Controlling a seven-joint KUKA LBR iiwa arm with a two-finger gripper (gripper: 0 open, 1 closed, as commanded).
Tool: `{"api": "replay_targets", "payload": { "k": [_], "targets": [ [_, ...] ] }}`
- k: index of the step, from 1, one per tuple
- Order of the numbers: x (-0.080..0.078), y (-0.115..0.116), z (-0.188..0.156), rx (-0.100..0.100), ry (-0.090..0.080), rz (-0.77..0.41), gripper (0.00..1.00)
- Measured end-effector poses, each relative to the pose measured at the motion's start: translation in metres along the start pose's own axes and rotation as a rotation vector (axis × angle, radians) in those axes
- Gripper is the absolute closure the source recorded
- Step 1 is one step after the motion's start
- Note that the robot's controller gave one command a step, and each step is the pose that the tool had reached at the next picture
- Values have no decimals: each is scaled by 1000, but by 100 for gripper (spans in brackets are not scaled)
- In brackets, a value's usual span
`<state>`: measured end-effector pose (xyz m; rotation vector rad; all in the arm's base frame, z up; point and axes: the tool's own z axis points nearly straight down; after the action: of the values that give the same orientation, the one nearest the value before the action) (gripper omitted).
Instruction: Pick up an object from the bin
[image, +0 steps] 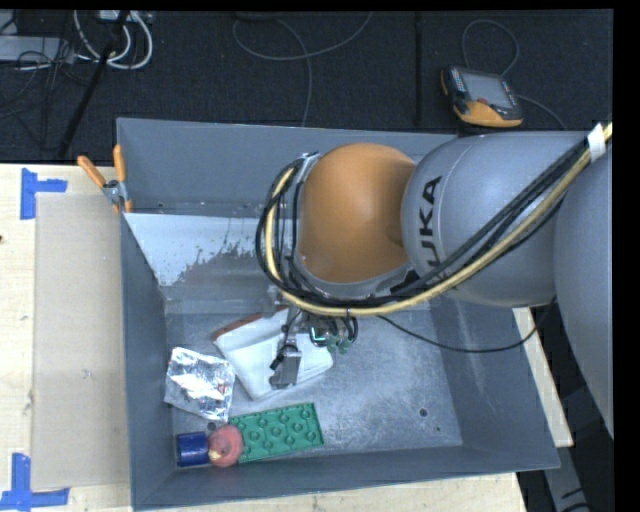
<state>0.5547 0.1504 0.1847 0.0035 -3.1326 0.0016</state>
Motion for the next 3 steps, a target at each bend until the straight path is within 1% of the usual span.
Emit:
{"api": "replay_targets", "payload": {
  "k": [1, 2, 3],
  "targets": [
    [-36, -18, 42, 0, -8, -236, 0],
    [-42, -55, 105, -3, 3, -474, 0],
    [-55, -54, 114, -4, 22, -579, 0]
  ]
}}
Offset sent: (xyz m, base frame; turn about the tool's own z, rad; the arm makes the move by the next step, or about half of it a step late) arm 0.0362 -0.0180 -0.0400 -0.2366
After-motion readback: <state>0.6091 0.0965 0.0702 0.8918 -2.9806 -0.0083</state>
